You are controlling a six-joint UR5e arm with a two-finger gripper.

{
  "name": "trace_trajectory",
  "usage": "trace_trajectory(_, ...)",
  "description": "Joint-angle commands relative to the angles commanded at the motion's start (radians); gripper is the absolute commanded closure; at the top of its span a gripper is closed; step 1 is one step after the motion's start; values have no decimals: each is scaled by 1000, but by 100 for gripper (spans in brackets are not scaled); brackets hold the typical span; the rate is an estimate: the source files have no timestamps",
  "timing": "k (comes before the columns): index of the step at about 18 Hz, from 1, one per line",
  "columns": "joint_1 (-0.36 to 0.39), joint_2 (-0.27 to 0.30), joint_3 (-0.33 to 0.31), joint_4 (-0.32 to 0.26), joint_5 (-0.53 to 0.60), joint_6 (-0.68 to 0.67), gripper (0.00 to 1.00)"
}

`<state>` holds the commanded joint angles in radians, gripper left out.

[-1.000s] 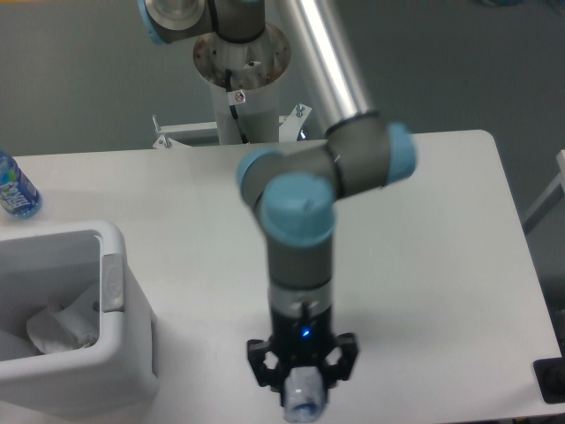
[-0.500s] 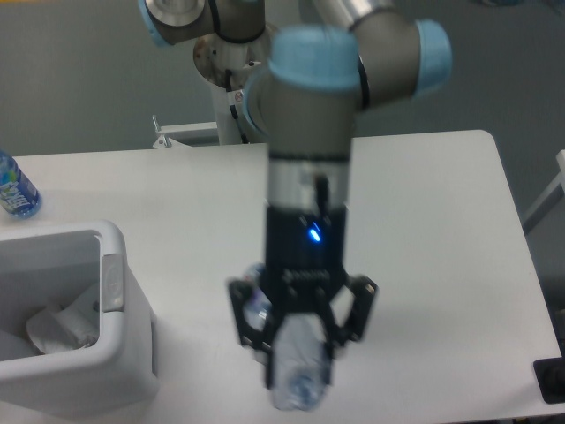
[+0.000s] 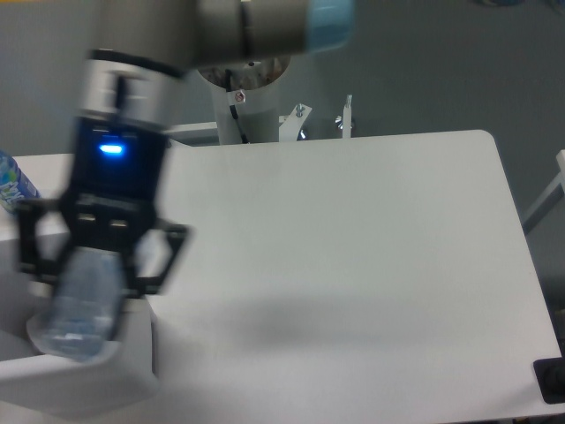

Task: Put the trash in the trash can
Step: 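Lower the bottle into the bin and open the gripper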

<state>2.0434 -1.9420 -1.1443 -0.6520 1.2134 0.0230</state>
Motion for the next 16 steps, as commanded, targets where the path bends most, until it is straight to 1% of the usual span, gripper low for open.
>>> trace_trajectory(6,-42,-49,-8,5,-2,2,39)
trace_trajectory(7,-45,-54,-12,5,-2,5,33)
trace_trajectory(8,-46,-61,-12,5,-3,8,24)
trace_trajectory(9,-46,-64,-12,5,-2,8,22)
trace_trajectory(10,-46,-68,-14,5,-2,8,15)
trace_trajectory(11,-46,-71,-14,5,-2,9,3)
trace_trajectory(12,-45,-71,-14,5,-2,8,0)
trace_trajectory(16,-32,-69,-21,5,2,9,0)
